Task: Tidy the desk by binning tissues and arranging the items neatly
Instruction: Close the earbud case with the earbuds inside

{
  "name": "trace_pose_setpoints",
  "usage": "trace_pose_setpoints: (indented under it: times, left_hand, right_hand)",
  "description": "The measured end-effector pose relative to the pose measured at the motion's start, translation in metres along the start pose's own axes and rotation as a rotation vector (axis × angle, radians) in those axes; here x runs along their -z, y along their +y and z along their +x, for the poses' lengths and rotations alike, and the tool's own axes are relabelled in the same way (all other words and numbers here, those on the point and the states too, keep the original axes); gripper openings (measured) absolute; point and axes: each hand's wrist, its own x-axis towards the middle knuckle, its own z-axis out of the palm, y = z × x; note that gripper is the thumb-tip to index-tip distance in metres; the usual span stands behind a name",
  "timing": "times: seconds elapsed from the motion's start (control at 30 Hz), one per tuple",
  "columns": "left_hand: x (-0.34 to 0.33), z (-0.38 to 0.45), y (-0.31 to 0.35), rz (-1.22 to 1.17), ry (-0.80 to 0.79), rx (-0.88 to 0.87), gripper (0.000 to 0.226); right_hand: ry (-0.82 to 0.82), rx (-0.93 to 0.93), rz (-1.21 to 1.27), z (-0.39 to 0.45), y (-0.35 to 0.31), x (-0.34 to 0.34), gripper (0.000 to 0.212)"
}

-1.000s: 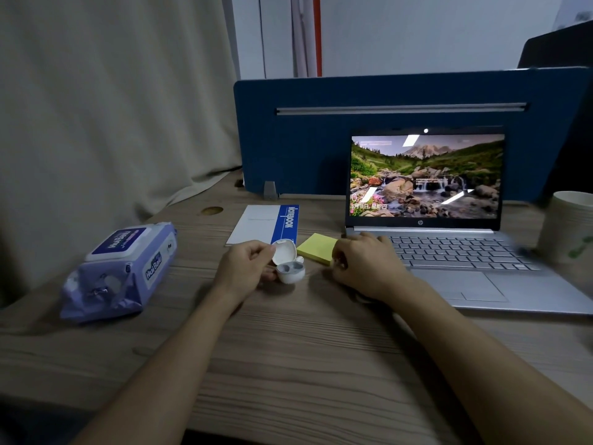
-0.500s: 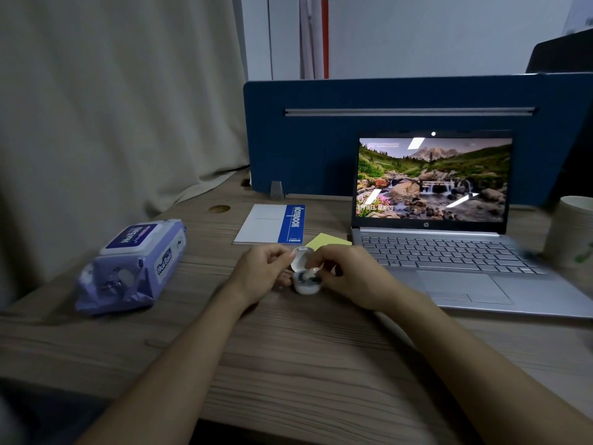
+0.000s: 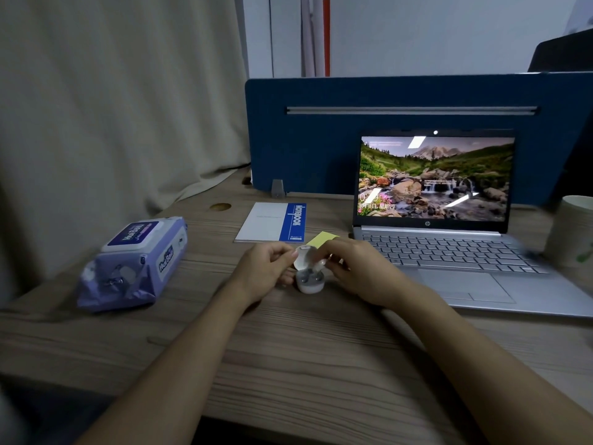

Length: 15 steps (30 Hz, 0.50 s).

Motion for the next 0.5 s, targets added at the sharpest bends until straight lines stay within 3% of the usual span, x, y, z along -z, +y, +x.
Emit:
trace_pose_setpoints:
  times: [0.23,0.4,0.5]
  left_hand:
    - [0.001,-0.002,0.002,0.049,-0.003,-0.005,0.013]
    - [0.005,-0.002,0.003,0.076,0.05,0.001,0.013]
    - [0.015,0.0,0.003,0.112,0.184,0.035,0.014]
  right_hand:
    - [-0.062,-0.012,0.018,0.0,-0.003,-0.002,0.029]
    - [0.102,-0.07,0.029,0.001,0.001,-0.006,0.027]
    - [0.154,-0.156,-0.004,0.002,0.007,-0.01,0.021]
